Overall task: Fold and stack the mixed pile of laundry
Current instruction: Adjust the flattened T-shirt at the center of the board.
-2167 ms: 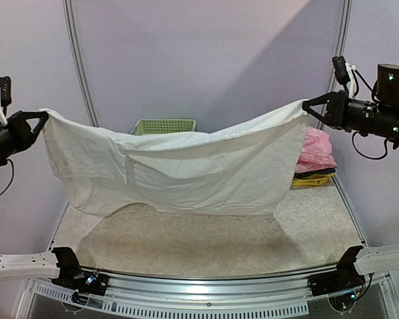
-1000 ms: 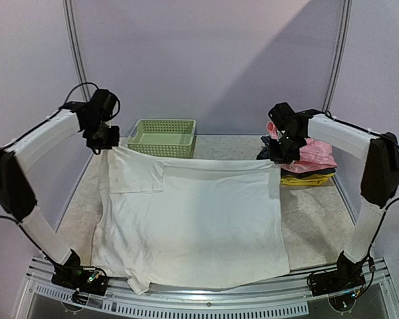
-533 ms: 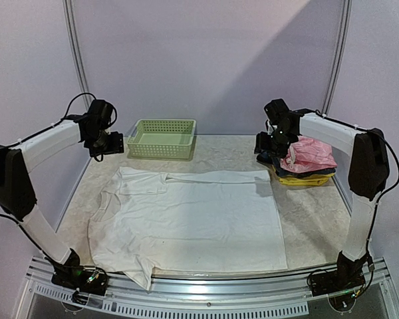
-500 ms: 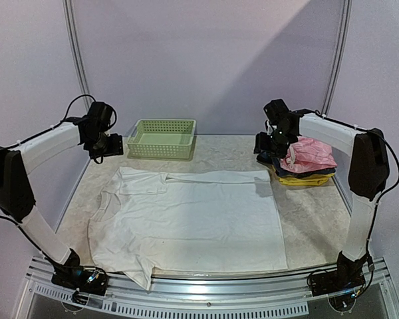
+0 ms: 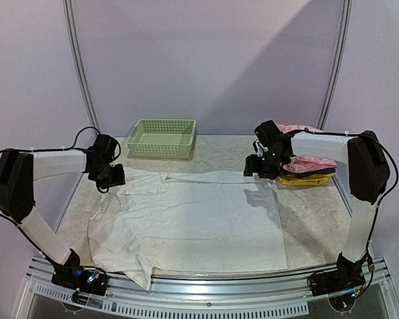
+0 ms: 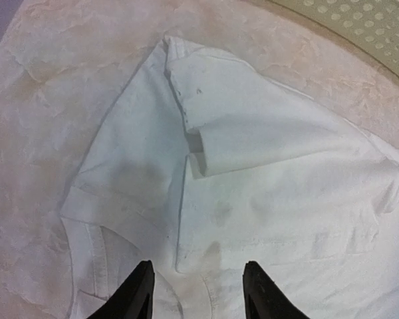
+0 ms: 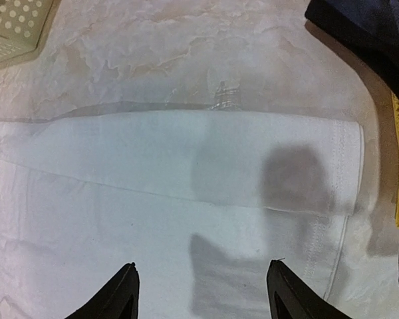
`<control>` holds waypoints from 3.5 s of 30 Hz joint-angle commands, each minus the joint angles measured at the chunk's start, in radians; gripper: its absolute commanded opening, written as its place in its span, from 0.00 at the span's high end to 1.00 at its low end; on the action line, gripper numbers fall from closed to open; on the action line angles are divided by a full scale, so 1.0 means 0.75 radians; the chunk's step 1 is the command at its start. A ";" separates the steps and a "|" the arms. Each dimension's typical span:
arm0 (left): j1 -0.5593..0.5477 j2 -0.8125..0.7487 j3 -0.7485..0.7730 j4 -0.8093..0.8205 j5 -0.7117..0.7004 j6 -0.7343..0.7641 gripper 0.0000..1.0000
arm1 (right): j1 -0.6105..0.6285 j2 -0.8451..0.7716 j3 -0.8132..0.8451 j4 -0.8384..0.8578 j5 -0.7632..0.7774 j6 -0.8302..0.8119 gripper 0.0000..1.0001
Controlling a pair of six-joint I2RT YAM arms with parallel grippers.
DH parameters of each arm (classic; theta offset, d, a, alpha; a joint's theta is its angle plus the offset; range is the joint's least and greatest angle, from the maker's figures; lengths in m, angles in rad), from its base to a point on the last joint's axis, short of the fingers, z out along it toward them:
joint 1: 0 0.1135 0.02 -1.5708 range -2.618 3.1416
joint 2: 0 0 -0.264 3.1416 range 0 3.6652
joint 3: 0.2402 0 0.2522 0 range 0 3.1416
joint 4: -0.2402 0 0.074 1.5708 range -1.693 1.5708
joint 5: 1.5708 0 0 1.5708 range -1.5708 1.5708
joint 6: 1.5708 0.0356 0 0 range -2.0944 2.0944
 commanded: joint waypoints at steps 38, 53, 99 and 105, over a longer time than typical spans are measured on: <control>-0.127 0.273 0.097 0.052 -0.085 -0.037 0.92 | -0.006 0.034 -0.055 0.094 -0.038 -0.050 0.34; -0.149 0.150 0.202 0.002 -0.188 -0.015 1.00 | -0.008 0.032 -0.043 0.099 -0.049 -0.051 0.35; -0.126 0.380 0.589 -0.041 -0.219 0.078 1.00 | 0.048 0.028 -0.066 0.121 -0.082 -0.090 0.36; -0.073 0.509 0.852 -0.101 -0.178 0.078 1.00 | 0.049 0.030 -0.059 0.125 -0.105 -0.101 0.36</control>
